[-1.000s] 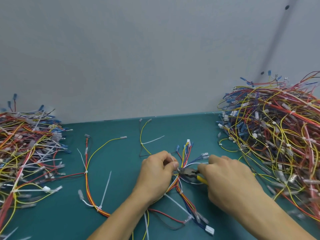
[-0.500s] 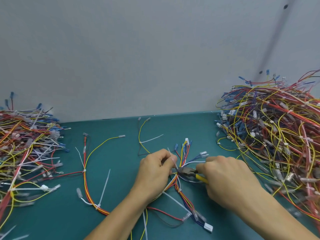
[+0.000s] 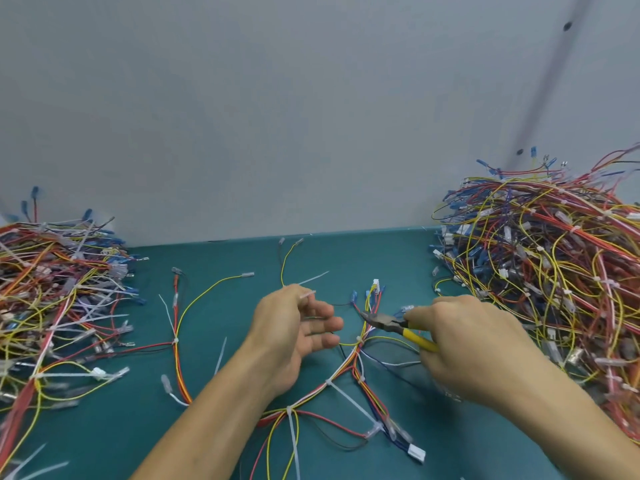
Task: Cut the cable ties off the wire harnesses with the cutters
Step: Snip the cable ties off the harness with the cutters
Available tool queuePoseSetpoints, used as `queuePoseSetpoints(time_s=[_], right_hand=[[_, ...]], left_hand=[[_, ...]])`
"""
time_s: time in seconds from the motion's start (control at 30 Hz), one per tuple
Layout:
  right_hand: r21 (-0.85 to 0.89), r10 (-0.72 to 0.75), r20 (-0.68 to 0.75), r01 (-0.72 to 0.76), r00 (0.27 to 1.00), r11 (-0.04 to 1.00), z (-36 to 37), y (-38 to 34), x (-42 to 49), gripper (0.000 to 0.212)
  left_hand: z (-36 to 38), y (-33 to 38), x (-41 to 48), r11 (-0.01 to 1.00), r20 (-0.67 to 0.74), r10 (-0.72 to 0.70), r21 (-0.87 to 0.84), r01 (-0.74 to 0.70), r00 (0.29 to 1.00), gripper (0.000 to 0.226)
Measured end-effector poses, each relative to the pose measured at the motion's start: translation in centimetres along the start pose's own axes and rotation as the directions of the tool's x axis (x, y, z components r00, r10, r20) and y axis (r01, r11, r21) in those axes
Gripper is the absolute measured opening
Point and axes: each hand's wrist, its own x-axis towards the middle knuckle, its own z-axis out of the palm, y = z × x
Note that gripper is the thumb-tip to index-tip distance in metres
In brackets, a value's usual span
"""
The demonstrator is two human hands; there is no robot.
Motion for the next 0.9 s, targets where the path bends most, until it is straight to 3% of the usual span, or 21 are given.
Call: queuePoseSetpoints(time_s=[0.2,0.3,0.4,0.47,0.63,0.73,0.9], right_hand=[[0.012,0.000,0.035,0.000,0.999,1.000,-1.0,-0.1,-0.1,0.031],[-0.011,0.009,0.094,-0.008,0.996,1.000,-1.0,-0.1,-1.0,0.028],[-0.031,-0.003,0.158,0.008,0.987,0.999,-0.5,0.1,-2.4,0.026],[-0.034,-0.014,0.202,0.021,0.979,0.999,-0.4,0.2,-3.3,0.030],[-0.041,-0.046,0.240,0.057,0.970,0.998,-0.8,-0.1,-4.4,0.031],[-0.039,-0.046,0.243,0.057,0.969,0.998,-1.1,-0.7,-4.6,0.027],[-0.035,-0.001,0.249,0.010,0.968,0.999,-1.3,-1.7,-4.6,0.025]], left_hand=[[-1.1,-0.2,-0.7,0.998,0.134,-0.056,-0.014,0.058,0.989,0.019],[-1.8,-0.7,-0.8,0.984,0.175,0.009,0.176,-0.040,0.984,0.007],[-2.3,-1.4,-0.9,0.780,0.370,0.098,0.548,-0.302,0.924,0.020],[-2.3,-1.9,-1.1,0.643,0.498,0.062,0.643,-0.416,0.865,0.023],[-1.8,-3.0,-0.9,0.523,0.565,0.174,0.641,-0.562,0.806,0.016],[-1.7,-3.4,-0.9,0.519,0.540,0.214,0.643,-0.563,0.814,0.005],[-1.7,-3.4,-0.7,0.523,0.522,0.216,0.652,-0.549,0.825,0.008]])
